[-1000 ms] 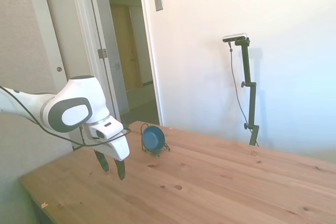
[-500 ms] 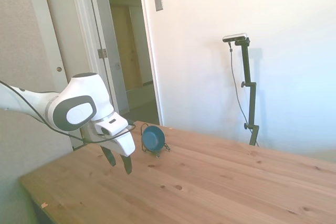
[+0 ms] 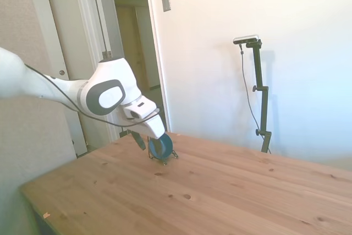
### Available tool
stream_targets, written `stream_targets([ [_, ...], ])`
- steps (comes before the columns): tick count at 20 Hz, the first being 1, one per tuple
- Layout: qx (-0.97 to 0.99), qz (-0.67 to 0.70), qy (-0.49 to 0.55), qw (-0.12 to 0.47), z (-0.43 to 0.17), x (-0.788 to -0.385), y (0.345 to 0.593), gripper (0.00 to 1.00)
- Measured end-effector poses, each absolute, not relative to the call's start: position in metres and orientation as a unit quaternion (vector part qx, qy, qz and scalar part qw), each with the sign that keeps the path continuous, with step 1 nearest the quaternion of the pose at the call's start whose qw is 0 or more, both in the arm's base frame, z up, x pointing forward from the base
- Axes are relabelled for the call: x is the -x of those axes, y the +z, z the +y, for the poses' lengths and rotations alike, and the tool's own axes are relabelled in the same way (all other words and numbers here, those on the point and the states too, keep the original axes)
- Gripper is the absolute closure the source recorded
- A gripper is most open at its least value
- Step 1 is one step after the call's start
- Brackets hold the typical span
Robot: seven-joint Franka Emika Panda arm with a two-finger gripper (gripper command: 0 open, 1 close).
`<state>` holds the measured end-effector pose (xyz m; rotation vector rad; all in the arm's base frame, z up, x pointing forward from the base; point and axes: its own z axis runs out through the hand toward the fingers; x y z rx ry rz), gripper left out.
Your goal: Unload the bowl
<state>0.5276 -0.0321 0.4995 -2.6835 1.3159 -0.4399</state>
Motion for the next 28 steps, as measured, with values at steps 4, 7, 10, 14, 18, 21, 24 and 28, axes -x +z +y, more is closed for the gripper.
stream_targets([
  [4, 0.885, 0.434, -0.155, 0.065, -0.038, -0.576, 0.512, 0.00],
  [7, 0.886, 0.432, -0.157, 0.067, -0.037, -0.606, 0.513, 0.00],
  [10, 0.888, 0.427, -0.159, 0.066, -0.033, -0.625, 0.518, 0.00],
  [14, 0.889, 0.423, -0.164, 0.057, -0.022, -0.633, 0.524, 0.00],
  [18, 0.891, 0.420, -0.167, 0.051, -0.014, -0.634, 0.525, 0.00],
  [21, 0.896, 0.409, -0.166, 0.045, 0.001, -0.636, 0.520, 0.00],
  [24, 0.909, 0.382, -0.162, 0.029, 0.029, -0.639, 0.507, 0.00],
  [28, 0.926, 0.344, -0.153, 0.014, 0.061, -0.643, 0.497, 0.00],
])
